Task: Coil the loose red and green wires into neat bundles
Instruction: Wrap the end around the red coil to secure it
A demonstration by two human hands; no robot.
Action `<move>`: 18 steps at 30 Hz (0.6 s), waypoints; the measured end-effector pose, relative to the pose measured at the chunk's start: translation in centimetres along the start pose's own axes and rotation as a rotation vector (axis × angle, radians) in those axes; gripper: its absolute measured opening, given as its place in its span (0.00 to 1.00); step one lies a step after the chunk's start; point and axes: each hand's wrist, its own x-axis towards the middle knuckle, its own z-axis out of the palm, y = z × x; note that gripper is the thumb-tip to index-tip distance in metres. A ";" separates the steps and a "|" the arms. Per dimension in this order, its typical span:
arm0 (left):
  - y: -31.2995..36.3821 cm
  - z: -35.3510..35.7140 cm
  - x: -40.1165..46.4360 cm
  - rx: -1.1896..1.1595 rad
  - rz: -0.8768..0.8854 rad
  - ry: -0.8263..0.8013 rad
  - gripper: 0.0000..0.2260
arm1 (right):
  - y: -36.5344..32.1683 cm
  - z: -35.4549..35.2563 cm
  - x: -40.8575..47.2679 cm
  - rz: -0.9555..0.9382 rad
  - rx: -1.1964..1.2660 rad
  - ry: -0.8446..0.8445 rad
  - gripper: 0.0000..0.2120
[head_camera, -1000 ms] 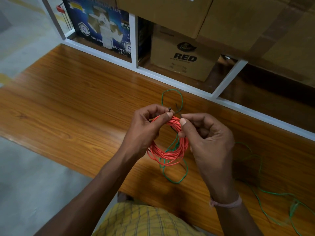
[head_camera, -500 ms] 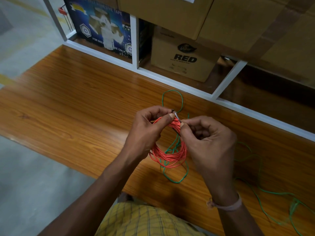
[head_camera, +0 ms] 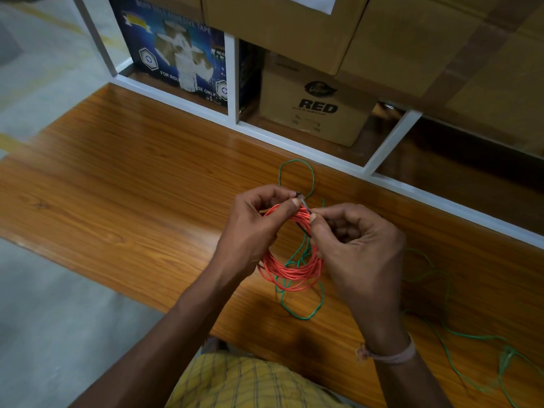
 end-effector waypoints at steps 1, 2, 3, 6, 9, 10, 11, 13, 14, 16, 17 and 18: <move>0.0 0.0 0.1 0.002 0.011 0.000 0.03 | 0.0 0.0 0.0 0.002 0.003 0.000 0.05; -0.1 0.1 0.1 0.005 0.021 -0.001 0.03 | 0.1 0.0 0.1 0.007 0.005 0.002 0.05; -0.1 0.1 0.2 0.008 0.029 -0.004 0.03 | 0.1 -0.1 0.1 0.010 0.006 0.005 0.05; -0.2 0.2 0.3 0.027 0.038 -0.011 0.03 | 0.2 -0.1 0.2 0.013 0.010 0.008 0.05; -0.2 0.1 0.4 0.035 0.045 -0.001 0.03 | 0.3 -0.1 0.3 0.028 0.018 0.007 0.05; -0.2 0.1 0.5 0.040 0.048 0.000 0.03 | 0.4 -0.1 0.3 0.032 0.021 0.009 0.05; -0.2 0.2 0.5 0.042 0.049 0.001 0.04 | 0.4 -0.1 0.4 0.037 0.025 0.012 0.05; -0.1 0.2 0.6 0.045 0.049 -0.001 0.04 | 0.6 -0.1 0.5 0.044 0.037 0.019 0.06; -0.1 0.2 0.6 0.055 0.050 -0.004 0.04 | 0.6 -0.1 0.5 0.044 0.039 0.019 0.05; -0.1 0.2 0.7 0.076 0.053 -0.010 0.04 | 0.6 -0.1 0.5 0.045 0.050 0.019 0.05; -0.1 0.2 0.8 0.086 0.055 -0.013 0.04 | 0.7 -0.1 0.6 0.051 0.058 0.021 0.06; -0.1 0.2 0.8 0.095 0.056 -0.015 0.04 | 0.8 -0.1 0.6 0.055 0.064 0.021 0.06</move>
